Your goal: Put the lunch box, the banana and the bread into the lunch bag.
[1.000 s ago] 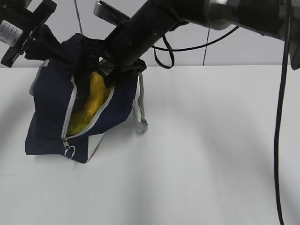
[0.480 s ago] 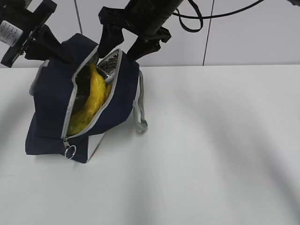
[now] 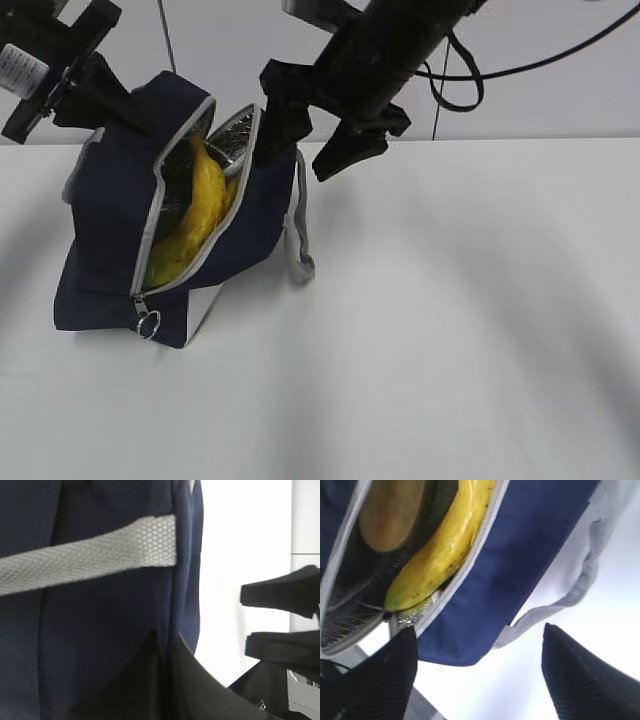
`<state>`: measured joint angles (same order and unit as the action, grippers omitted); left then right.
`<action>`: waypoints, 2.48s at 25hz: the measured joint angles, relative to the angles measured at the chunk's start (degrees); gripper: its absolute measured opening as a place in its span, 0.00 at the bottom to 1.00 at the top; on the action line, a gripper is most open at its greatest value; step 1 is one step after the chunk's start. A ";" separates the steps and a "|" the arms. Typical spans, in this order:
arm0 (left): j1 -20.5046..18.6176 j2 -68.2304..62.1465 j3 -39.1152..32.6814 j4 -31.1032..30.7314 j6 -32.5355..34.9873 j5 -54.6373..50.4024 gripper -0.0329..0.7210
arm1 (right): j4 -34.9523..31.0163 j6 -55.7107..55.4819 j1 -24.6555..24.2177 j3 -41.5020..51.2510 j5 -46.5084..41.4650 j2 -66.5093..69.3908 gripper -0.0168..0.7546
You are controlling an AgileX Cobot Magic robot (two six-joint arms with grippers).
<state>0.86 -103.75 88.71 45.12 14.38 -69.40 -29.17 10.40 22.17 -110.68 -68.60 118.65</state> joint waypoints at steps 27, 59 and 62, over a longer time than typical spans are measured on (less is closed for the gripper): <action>0.00 0.00 0.00 -0.07 1.02 0.00 0.04 | -29.52 21.40 -4.27 13.93 17.97 4.89 0.16; 11.71 -0.57 0.00 14.22 2.05 11.94 0.04 | -6.61 8.90 -11.14 4.17 1.84 -7.07 0.02; 12.03 -1.89 0.00 15.55 2.10 14.12 0.04 | -5.47 8.67 -11.23 4.17 2.24 -7.07 0.02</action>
<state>12.89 -105.64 88.71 60.67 16.49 -55.29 -34.64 19.07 10.94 -106.51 -66.36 111.58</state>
